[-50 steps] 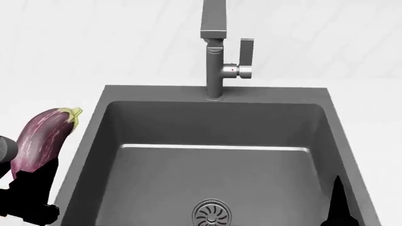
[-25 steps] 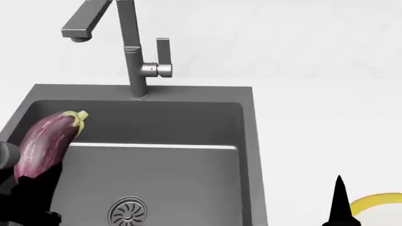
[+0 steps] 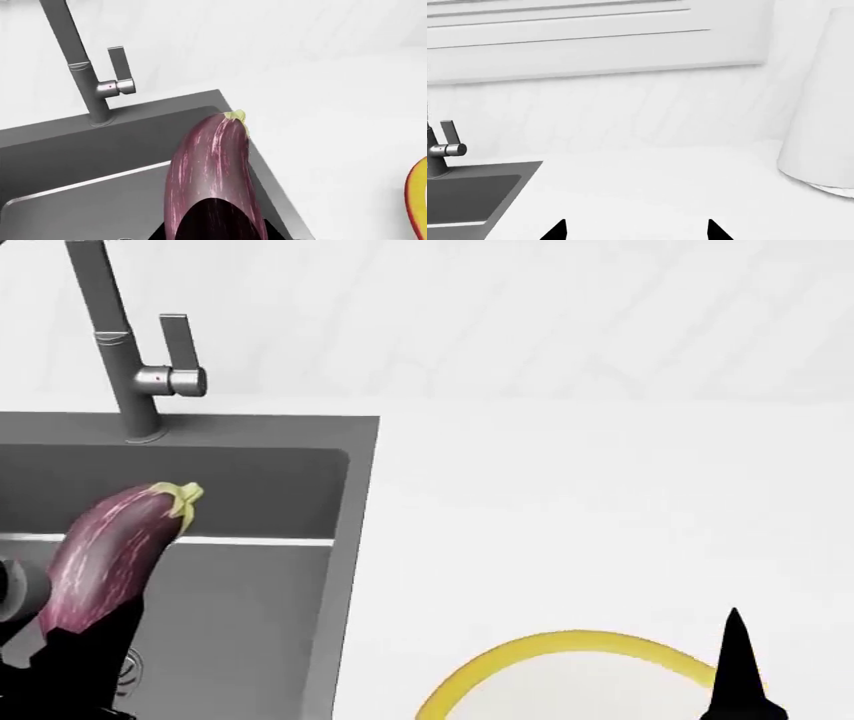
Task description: There is a mixed pile of frozen fruits and vegetables on the counter. Locate all the frozen vegetables and place the items in a bowl on the counter. Take all the frozen fruits and defrost them in a running sink.
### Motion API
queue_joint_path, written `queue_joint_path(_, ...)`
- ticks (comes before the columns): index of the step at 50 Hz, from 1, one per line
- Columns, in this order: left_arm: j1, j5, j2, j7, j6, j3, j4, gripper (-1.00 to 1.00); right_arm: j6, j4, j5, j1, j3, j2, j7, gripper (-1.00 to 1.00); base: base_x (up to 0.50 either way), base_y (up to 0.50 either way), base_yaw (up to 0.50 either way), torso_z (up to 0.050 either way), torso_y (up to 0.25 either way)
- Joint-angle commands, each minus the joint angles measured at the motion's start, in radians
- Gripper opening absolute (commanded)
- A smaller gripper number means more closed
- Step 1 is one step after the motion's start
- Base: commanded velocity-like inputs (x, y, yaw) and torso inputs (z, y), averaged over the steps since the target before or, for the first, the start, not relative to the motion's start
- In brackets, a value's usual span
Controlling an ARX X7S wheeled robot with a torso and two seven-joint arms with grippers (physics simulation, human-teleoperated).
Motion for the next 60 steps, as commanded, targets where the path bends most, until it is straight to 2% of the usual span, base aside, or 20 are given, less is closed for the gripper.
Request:
queue_joint_path(1, -0.021, -0.041, 0.01, -0.046, 0.014, 0.009, -0.006, -1.0, 0.003, 0.0, 0.037, -0.015, 0.032, 0.004, 0.007, 1.0, -0.07, -0.5, 0.0, 0.0, 0.0)
queue_joint_path(20, -0.018, -0.065, -0.007, -0.054, 0.024, 0.005, 0.034, -1.0, 0.011, 0.0, 0.028, 0.01, -0.014, 0.004, 0.015, 1.0, -0.11, -0.48, 0.0, 0.0, 0.0)
queue_joint_path(25, -0.012, -0.062, -0.01, -0.049, 0.028, 0.003, 0.037, -1.0, 0.01, -0.002, 0.02, 0.026, -0.032, 0.002, 0.013, 1.0, -0.5, -0.04, 0.0, 0.0, 0.0)
queue_joint_path(34, -0.043, -0.086, -0.001, -0.07, 0.021, 0.026, 0.027, -1.0, 0.015, -0.004, 0.017, 0.037, -0.041, 0.008, 0.023, 1.0, 0.0, 0.0, 0.0, 0.0, 0.0)
queue_joint_path(37, -0.079, -0.087, 0.02, -0.087, 0.011, 0.046, 0.026, -1.0, 0.01, 0.002, 0.031, 0.033, -0.018, 0.015, 0.022, 1.0, 0.0, 0.0, 0.0, 0.0, 0.0)
queue_joint_path(38, -0.128, -0.115, 0.036, -0.108, -0.019, 0.084, 0.032, -1.0, 0.009, 0.003, 0.039, 0.024, -0.002, 0.015, 0.02, 1.0, 0.0, 0.0, 0.0, 0.0, 0.0)
queue_joint_path(41, -0.149, -0.117, 0.068, -0.117, -0.043, 0.128, 0.013, -1.0, 0.009, -0.004, 0.041, 0.012, 0.011, 0.01, 0.02, 1.0, 0.0, 0.0, 0.0, 0.0, 0.0)
queue_joint_path(47, -0.246, -0.208, 0.122, -0.168, -0.079, 0.217, -0.012, -1.0, 0.012, 0.002, 0.037, 0.013, 0.004, 0.008, 0.018, 1.0, 0.0, 0.0, 0.0, 0.0, 0.0)
queue_joint_path(60, -0.371, -0.288, 0.238, -0.243, -0.08, 0.326, -0.082, -1.0, 0.015, 0.011, 0.026, -0.001, 0.008, -0.003, 0.004, 1.0, 0.0, 0.0, 0.0, 0.0, 0.0)
